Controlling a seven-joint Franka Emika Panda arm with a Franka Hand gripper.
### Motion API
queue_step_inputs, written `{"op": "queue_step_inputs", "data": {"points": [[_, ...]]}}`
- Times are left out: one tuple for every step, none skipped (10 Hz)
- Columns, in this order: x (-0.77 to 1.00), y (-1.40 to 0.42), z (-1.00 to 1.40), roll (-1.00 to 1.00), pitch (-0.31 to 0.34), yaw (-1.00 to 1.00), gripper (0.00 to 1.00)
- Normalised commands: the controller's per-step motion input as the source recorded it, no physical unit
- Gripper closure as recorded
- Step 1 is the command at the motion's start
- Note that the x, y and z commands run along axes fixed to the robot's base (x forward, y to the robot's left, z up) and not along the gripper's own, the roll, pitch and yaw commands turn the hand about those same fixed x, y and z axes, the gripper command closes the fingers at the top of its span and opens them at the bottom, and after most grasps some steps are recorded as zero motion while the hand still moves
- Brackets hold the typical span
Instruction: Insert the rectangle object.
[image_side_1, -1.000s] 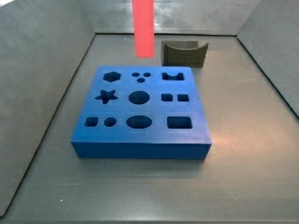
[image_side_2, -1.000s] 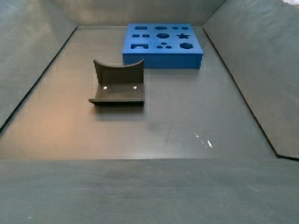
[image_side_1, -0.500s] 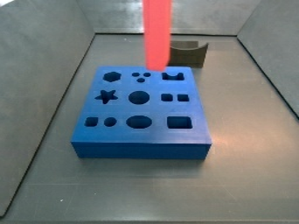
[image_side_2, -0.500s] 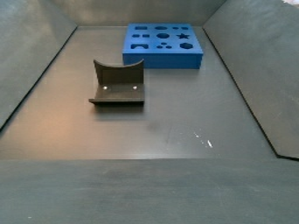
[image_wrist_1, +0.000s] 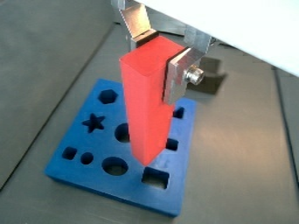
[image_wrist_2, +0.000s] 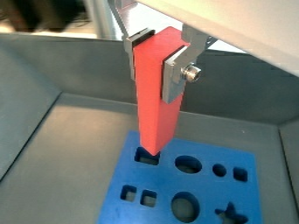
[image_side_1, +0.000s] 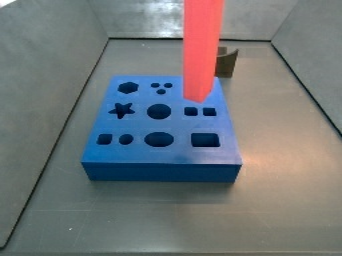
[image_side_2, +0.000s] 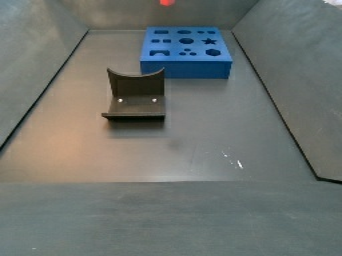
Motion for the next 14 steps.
{"op": "queue_step_inputs", "data": {"points": [[0.11, -0.16, -0.18, 0.05, 0.000, -0.89, 1.00], [0.16, -0.17, -0.19, 0.06, 0.000, -0.84, 1.00], [0.12, -0.15, -0.20, 0.06, 0.000, -0.88, 1.00], [0.00, -0.12, -0.17, 0.04, 0.000, -1.00, 1.00], [0.00, -0.11, -0.13, 0.03, 0.000, -1.00, 1.00], [0.21, -0.13, -0.17, 0.05, 0.000, -0.84, 1.00], [0.20, -0.12, -0.20, 0.06, 0.000, -0.84, 1.00], [0.14, -0.10, -0.21, 0.06, 0.000, -0.89, 1.00], [0.17, -0.11, -0.19, 0.06, 0.000, -0.87, 1.00], [0.20, -0.11, -0.17, 0.05, 0.000, -0.84, 1.00], [0.06, -0.02, -0.19, 0.05, 0.000, -0.97, 1.00], [0.00, 0.00, -0.23, 0.06, -0.004, -1.00, 1.00], [0.00, 0.00, -0.25, 0.07, 0.000, -1.00, 1.00], [0.00, 0.00, -0.22, 0.07, 0.000, -1.00, 1.00]]}}
